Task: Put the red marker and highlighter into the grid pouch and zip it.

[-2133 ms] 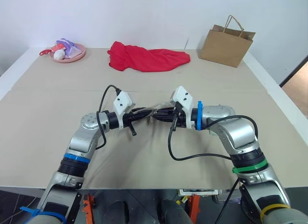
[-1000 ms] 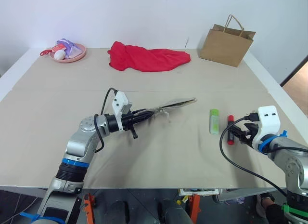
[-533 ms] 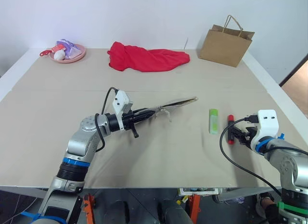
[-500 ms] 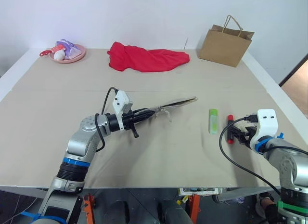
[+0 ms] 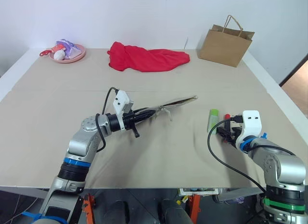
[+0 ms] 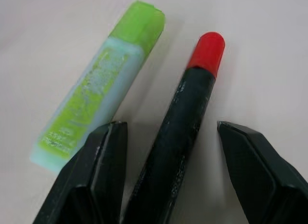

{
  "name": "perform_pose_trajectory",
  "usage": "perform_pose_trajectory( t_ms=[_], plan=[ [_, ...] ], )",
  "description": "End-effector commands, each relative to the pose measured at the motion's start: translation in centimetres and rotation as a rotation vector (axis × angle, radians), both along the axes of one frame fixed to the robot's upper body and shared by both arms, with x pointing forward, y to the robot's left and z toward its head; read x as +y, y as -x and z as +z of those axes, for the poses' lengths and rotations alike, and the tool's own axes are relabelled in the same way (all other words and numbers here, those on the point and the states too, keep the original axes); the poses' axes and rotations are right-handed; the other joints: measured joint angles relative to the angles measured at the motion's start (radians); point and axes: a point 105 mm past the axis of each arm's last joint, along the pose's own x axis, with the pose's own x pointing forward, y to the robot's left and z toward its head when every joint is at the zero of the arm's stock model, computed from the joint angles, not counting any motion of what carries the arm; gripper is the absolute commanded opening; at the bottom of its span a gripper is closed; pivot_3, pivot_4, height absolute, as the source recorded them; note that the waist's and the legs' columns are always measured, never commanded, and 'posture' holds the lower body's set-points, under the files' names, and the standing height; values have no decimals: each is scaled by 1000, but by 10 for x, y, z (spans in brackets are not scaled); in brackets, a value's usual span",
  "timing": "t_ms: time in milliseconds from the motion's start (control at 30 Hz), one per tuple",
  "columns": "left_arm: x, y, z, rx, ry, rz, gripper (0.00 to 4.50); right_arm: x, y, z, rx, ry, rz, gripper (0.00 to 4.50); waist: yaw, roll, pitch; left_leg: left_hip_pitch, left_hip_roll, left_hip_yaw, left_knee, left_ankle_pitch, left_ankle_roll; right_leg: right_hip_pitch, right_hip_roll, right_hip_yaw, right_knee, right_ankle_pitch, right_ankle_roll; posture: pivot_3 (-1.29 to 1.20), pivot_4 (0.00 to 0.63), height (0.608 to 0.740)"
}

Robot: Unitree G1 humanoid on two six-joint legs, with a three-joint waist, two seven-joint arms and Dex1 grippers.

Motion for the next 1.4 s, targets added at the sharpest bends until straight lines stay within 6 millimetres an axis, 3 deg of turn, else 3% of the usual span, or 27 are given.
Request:
perform_pose_trajectory(
  t_ms=[33,67,233,433,533,600,700,800,867,1067,1400],
  plan=[
    [0,2,10,-36,27,-5,0,-6,5,-12,38,11,-31,2726,0,0,0,1,0,0,0,0,0,1,0,0,0,0,1,0,150,740],
    [0,2,10,-36,27,-5,0,-9,6,-13,39,14,-41,2554,0,0,0,1,0,0,0,0,0,2,0,-1,0,-1,1,0,150,740],
    [0,2,11,-39,23,-5,0,-16,7,-10,19,28,-51,556,0,0,0,5,0,0,0,0,0,6,0,-2,-1,-1,0,0,150,740],
    [0,2,12,-41,23,-11,0,-28,2,7,-45,53,-90,556,1,0,0,5,-1,0,0,0,0,7,-1,-2,-2,-1,1,0,150,740],
    [0,2,12,-39,22,-13,0,-28,-9,53,-231,39,-75,556,0,1,1,4,-1,0,0,0,0,6,-1,-1,-2,-1,1,0,150,740],
    [0,2,12,-39,22,-14,0,-18,-11,89,-362,47,7,556,-1,2,1,4,-1,0,0,0,0,5,-1,1,-2,-1,2,0,150,740],
    [0,2,12,-37,22,-17,0,33,6,133,-516,159,356,556,-3,2,1,4,-1,0,-2,0,0,4,-1,2,-2,-1,2,0,150,740],
    [0,2,13,-37,21,-20,0,75,34,127,-476,331,690,556,-2,1,1,6,-1,0,-8,0,0,4,0,-1,-4,-3,0,0,150,740],
    [-1,2,13,-37,21,-24,0,84,44,112,-392,481,830,556,0,1,1,6,0,-2,-11,0,0,6,0,-4,-7,-4,-2,0,150,740],
    [-3,1,14,-40,22,-30,0,72,31,103,-367,785,885,556,-1,0,1,6,-1,0,-11,0,0,6,-2,0,-12,-2,1,0,150,740],
    [-3,4,9,-44,1,-44,0,76,24,105,-410,812,931,556,1,0,1,6,-1,0,-11,0,0,6,-2,0,-13,0,1,0,150,740]
  ],
)
